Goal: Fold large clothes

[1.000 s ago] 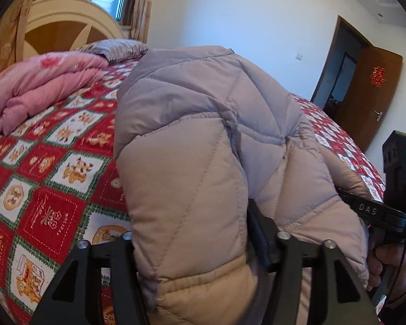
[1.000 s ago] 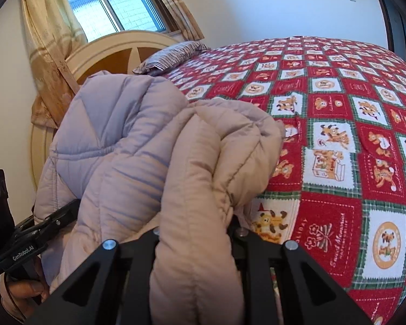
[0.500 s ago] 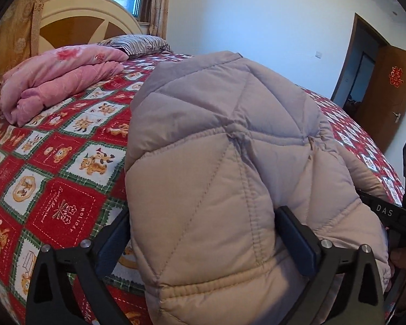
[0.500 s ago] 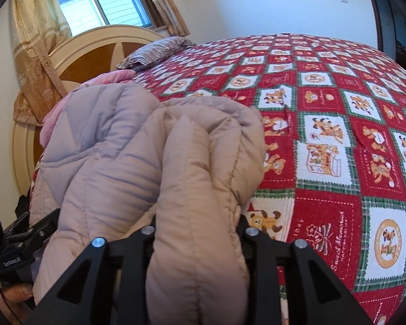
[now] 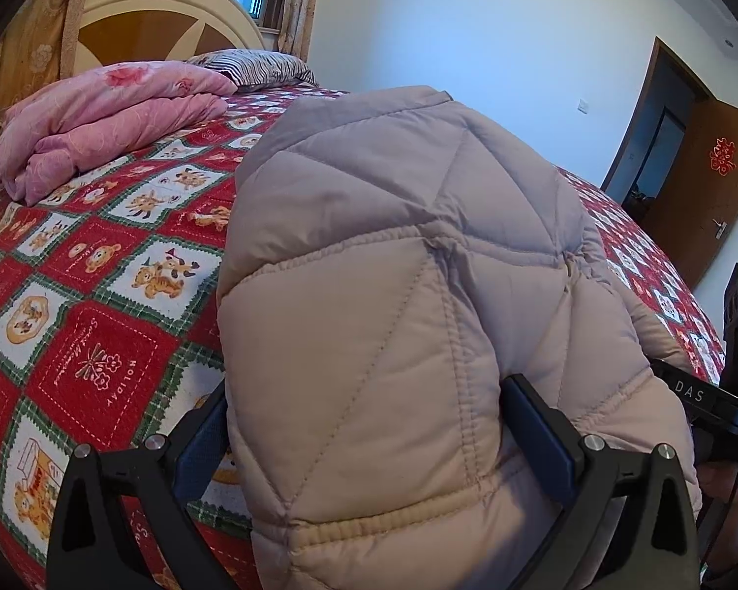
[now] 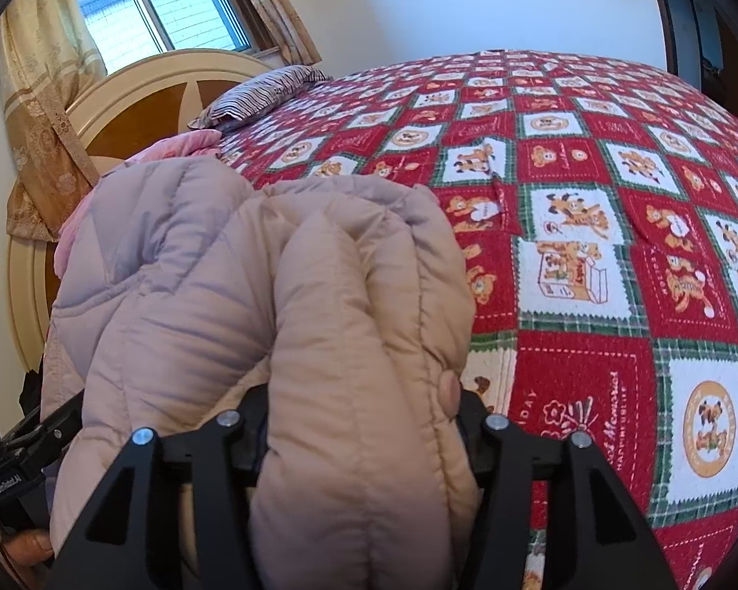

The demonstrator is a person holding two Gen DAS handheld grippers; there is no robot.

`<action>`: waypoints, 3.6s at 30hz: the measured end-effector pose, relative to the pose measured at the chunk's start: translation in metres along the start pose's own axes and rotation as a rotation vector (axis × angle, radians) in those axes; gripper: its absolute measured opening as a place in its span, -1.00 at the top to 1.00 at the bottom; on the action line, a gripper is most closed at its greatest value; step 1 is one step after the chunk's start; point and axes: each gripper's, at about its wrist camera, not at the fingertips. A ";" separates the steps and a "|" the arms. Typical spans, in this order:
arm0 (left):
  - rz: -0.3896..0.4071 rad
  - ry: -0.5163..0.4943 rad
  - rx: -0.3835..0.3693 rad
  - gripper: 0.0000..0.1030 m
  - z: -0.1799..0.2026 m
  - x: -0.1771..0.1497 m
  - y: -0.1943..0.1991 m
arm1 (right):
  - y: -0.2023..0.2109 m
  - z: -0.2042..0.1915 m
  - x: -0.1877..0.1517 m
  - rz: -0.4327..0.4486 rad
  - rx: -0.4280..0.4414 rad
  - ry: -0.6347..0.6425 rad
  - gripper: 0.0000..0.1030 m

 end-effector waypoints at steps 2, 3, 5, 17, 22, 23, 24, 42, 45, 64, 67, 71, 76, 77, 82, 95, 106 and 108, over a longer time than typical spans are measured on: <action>-0.003 0.003 -0.001 -0.98 -0.001 0.000 -0.001 | 0.000 0.000 0.000 -0.001 -0.003 0.002 -0.11; -0.005 0.006 -0.002 -0.98 -0.001 0.000 -0.001 | 0.000 0.000 0.000 0.000 -0.005 0.003 -0.13; -0.005 0.009 -0.005 -0.98 -0.002 0.000 -0.002 | -0.001 0.000 0.000 0.000 -0.006 0.002 -0.14; 0.010 0.024 -0.010 -0.98 -0.002 -0.003 -0.003 | -0.008 -0.002 0.000 -0.014 -0.046 0.003 -0.29; 0.067 0.023 0.064 -0.98 0.006 0.007 0.049 | 0.015 -0.012 0.005 0.009 -0.100 0.045 -0.31; 0.113 0.012 0.069 -0.98 0.010 0.010 0.072 | 0.026 -0.016 0.005 0.018 -0.106 0.049 -0.32; 0.150 -0.003 0.086 -0.98 0.014 0.011 0.092 | 0.039 -0.021 0.006 0.034 -0.112 0.055 -0.38; 0.360 -0.057 0.094 -0.98 0.036 -0.005 0.250 | 0.220 -0.121 -0.039 0.323 -0.071 0.259 -0.79; 0.374 -0.057 0.092 -0.98 0.036 -0.005 0.253 | 0.224 -0.124 -0.043 0.329 -0.067 0.265 -0.79; 0.360 -0.055 0.084 -0.98 0.034 -0.010 0.251 | 0.233 -0.126 -0.052 0.338 -0.060 0.282 -0.82; 0.357 -0.056 0.085 -0.98 0.035 -0.012 0.250 | 0.233 -0.125 -0.052 0.337 -0.059 0.282 -0.84; 0.357 -0.055 0.083 -0.98 0.035 -0.012 0.249 | 0.234 -0.126 -0.051 0.339 -0.058 0.281 -0.85; 0.359 -0.056 0.085 -0.98 0.036 -0.012 0.248 | 0.234 -0.126 -0.051 0.338 -0.058 0.280 -0.85; 0.358 -0.057 0.084 -0.98 0.035 -0.011 0.249 | 0.234 -0.125 -0.051 0.339 -0.058 0.279 -0.85; 0.354 -0.057 0.085 -0.98 0.035 -0.012 0.248 | 0.235 -0.125 -0.051 0.339 -0.057 0.280 -0.85; 0.352 -0.056 0.087 -0.98 0.035 -0.011 0.247 | 0.235 -0.126 -0.051 0.339 -0.059 0.281 -0.86; 0.349 -0.093 0.138 -0.98 0.037 -0.013 0.243 | 0.246 -0.128 -0.048 0.376 -0.052 0.286 -0.87; 0.347 -0.099 0.135 -0.98 0.039 -0.013 0.242 | 0.249 -0.128 -0.048 0.390 -0.050 0.287 -0.93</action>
Point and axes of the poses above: each gripper's, at about its wrist camera, not at the fingertips, and y roughly against the way its jaws point, z to its right, x to its top
